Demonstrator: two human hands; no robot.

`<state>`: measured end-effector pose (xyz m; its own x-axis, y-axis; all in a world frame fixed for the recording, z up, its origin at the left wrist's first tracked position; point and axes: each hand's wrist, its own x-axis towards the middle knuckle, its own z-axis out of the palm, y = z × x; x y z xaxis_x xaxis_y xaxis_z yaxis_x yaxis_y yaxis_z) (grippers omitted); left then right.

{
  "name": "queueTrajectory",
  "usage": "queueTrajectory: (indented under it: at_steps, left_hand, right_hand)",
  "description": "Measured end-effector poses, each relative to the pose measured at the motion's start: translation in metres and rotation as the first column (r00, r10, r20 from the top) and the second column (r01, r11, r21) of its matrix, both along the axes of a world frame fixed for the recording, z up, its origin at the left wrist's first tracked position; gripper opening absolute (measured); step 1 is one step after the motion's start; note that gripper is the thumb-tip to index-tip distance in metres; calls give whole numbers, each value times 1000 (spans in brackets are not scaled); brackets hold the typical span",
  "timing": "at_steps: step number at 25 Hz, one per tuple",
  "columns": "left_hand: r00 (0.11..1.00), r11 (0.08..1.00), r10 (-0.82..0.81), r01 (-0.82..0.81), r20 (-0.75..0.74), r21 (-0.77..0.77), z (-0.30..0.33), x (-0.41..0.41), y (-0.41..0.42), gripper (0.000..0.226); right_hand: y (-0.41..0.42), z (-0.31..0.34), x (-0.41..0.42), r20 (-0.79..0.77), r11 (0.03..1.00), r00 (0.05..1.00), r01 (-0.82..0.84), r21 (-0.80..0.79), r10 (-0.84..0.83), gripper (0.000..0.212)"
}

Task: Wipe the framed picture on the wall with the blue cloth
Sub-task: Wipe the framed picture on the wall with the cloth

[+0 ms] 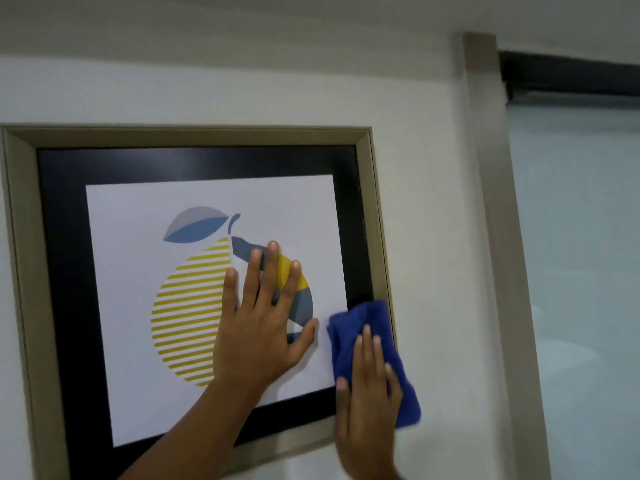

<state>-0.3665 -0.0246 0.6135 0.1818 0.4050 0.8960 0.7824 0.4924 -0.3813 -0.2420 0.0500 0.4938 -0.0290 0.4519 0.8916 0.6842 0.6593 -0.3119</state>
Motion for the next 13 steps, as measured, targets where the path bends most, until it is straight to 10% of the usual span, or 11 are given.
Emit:
queueTrajectory:
  at_steps: [2,5,8,13]
  left_hand:
    - [1000,1000,1,-1,10,4,1,1,1,89]
    - [1000,1000,-4,5,23,-10,2,3,0,88]
    - [999,1000,1,-1,32,-12,2,3,0,88]
    - [1000,1000,-12,12,23,-1,3,2,0,86]
  right_hand:
    - [-8,5,-9,87,975,996,11,-222,9,121]
    - [-8,10,-1,128,992,991,-11,-124,27,151]
    - [8,-5,11,52,989,998,29,143,-37,110]
    - [27,-16,23,35,993,995,85,85,-89,56]
